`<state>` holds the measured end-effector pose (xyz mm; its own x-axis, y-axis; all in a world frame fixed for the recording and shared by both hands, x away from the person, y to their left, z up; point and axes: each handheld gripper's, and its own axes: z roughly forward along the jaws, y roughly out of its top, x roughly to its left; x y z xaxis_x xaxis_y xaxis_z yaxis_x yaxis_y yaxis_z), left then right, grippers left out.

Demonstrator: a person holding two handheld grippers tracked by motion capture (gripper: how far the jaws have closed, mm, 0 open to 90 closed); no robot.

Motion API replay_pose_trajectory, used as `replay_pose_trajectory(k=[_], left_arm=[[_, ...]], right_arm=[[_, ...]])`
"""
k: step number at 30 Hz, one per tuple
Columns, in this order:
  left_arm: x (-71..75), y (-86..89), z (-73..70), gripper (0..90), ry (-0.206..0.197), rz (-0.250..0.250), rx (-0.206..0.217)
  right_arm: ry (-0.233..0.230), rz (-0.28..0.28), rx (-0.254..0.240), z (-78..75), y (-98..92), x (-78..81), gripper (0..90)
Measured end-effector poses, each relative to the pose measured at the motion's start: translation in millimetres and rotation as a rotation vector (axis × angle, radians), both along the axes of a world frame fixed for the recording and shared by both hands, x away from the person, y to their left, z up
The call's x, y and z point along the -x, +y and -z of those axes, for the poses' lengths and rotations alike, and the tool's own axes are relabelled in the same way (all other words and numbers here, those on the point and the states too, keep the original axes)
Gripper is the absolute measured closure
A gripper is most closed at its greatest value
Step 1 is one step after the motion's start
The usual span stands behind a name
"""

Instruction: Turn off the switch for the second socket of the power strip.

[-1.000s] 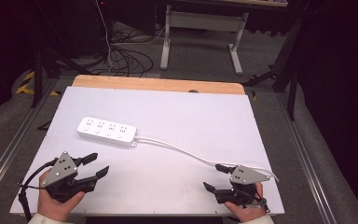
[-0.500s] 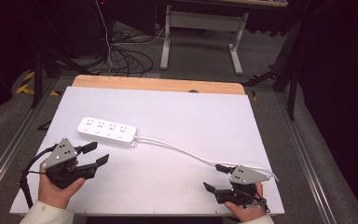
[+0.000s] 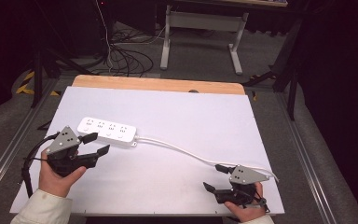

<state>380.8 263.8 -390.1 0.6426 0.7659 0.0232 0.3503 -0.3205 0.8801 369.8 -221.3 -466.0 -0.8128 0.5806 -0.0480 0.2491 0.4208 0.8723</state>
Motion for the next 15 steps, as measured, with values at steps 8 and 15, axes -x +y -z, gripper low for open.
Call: replay_pose_trajectory(k=[8,15], left_arm=[[-10.7,-0.2,-5.4,38.8,0.007,-0.003,-0.016],[-19.1,2.3,-2.5,37.7,0.009,-0.027,-0.033]], right_arm=[[0.002,-0.002,-0.001,0.0,0.3,0.1,26.0],[0.005,-0.002,0.001,0.3,0.3,0.0,26.3]])
